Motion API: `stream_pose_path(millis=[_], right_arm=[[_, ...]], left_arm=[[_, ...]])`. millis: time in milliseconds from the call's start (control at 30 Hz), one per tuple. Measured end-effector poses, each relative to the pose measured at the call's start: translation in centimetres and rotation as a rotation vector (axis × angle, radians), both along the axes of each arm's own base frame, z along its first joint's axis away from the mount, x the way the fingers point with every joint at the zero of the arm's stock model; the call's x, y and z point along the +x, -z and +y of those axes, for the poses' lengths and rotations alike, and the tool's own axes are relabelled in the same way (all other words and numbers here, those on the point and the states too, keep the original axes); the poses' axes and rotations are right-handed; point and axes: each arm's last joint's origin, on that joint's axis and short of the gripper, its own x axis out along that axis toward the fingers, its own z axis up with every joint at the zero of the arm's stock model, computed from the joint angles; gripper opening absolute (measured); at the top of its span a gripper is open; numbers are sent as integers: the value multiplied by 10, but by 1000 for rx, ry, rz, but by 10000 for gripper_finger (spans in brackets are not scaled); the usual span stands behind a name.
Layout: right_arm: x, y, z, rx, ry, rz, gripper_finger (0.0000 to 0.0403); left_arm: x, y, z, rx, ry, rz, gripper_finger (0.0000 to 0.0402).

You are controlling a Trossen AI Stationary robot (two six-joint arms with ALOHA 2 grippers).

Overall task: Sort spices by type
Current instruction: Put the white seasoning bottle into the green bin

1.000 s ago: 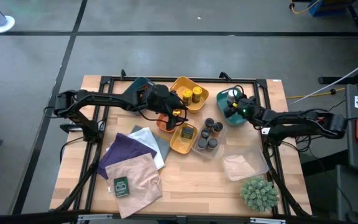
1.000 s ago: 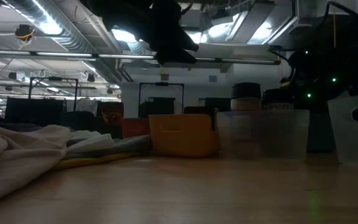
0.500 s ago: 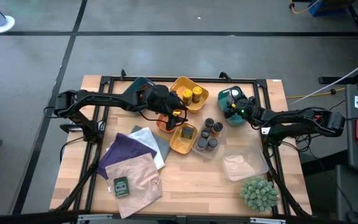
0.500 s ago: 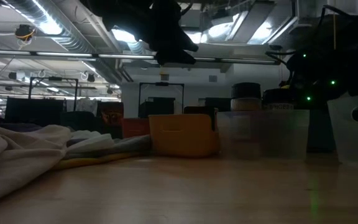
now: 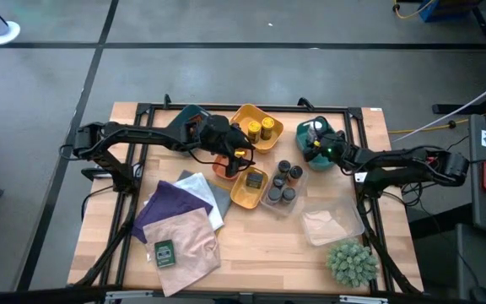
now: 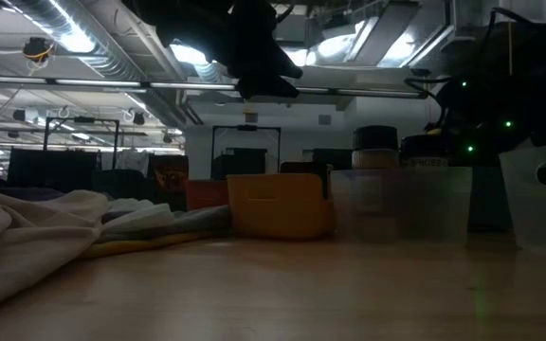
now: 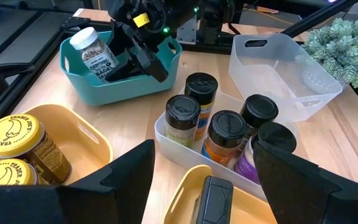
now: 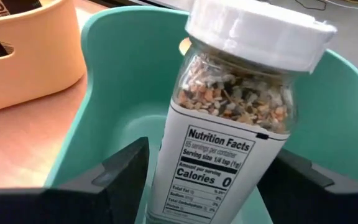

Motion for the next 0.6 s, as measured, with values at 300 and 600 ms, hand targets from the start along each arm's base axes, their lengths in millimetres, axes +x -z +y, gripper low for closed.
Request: stream_pose_path(millis=[300,600], right_arm=[[11,-14,-5,24,-45,16,268],[14,-18,-6,48,-72,26,268]], left_arm=[[0,0,0,0,0,0,255],[1,0,-4,0,11,0,255]])
